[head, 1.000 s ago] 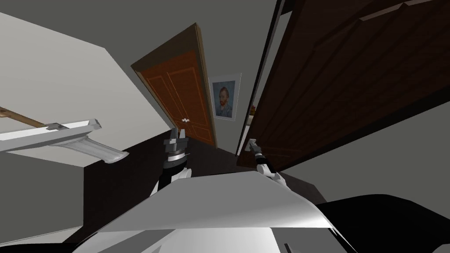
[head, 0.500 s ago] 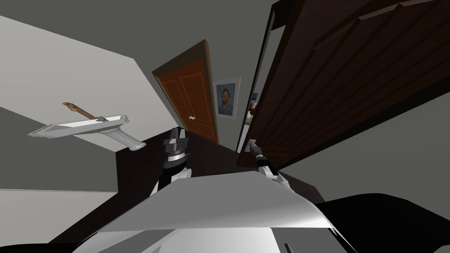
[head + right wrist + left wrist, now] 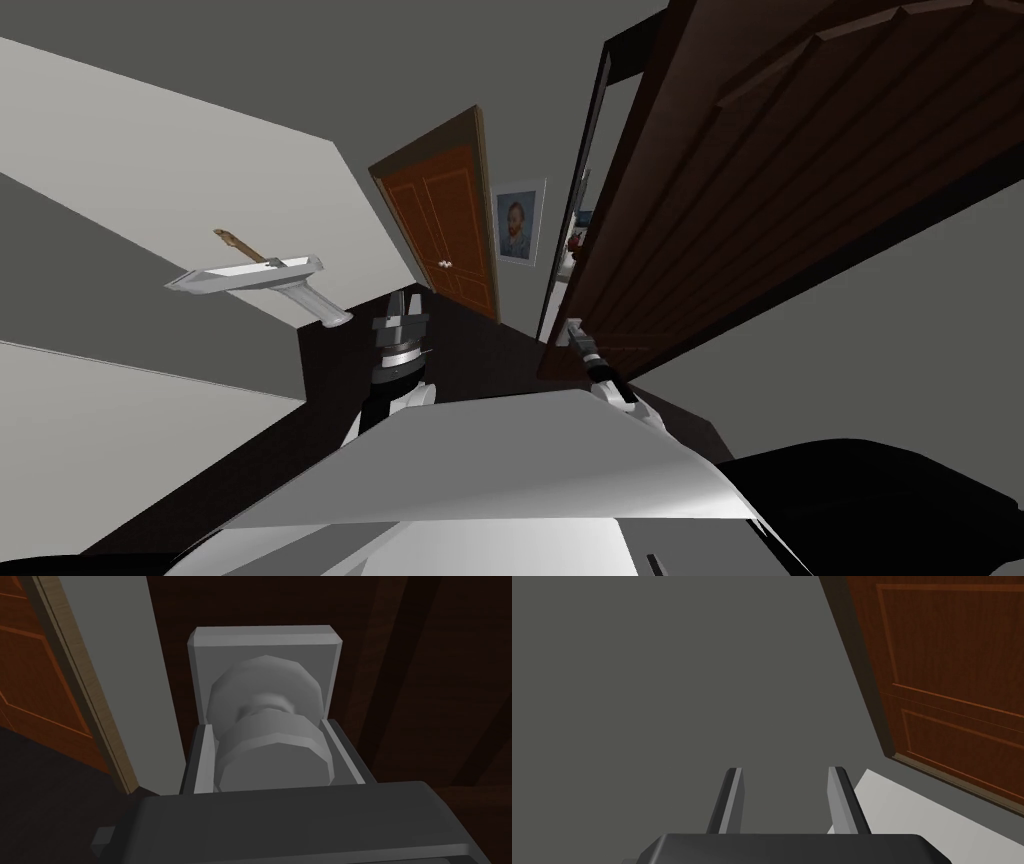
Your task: Pull the door open
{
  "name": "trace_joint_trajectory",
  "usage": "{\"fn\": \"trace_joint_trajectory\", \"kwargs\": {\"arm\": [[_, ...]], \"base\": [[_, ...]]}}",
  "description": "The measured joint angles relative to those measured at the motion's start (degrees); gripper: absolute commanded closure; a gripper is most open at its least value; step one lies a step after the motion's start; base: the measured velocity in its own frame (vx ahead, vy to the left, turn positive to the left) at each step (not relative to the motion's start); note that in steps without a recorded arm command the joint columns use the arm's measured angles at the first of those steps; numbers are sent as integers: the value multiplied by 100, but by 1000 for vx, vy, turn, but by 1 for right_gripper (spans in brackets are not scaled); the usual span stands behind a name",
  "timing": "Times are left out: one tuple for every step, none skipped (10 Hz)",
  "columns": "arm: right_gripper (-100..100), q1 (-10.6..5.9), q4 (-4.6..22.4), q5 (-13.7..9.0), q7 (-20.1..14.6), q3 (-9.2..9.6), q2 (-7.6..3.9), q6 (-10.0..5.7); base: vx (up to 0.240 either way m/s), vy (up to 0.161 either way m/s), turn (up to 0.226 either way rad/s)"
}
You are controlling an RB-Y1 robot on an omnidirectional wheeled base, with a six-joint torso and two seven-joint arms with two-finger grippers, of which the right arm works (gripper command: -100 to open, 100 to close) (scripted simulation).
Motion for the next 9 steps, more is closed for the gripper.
{"fn": "trace_joint_trajectory", "kwargs": {"arm": [[100,6,-11,35,-52,84,-43,-52],[100,58,-76,64,-98,153,-113,-89],[100,93,-114,95,-136,228,-158,-125],[100,133,-169,117,-168,287,-205,-147],[100,137,-171,143,-212,352,-241,-184],[100,156,-193,160,-253,405,-281,-207],[100,167,-191,166,-260,429,-281,-199],[100,207,-184,245,-283,529,-335,-279],[100,247,-235,307,-282,607,-367,-335]], "base": [[-262,-99,140],[-231,-111,121],[-220,-101,85],[-192,-90,60],[-177,-109,65],[-79,-47,31],[6,-53,-4],[22,-67,12],[22,-42,43]]}}
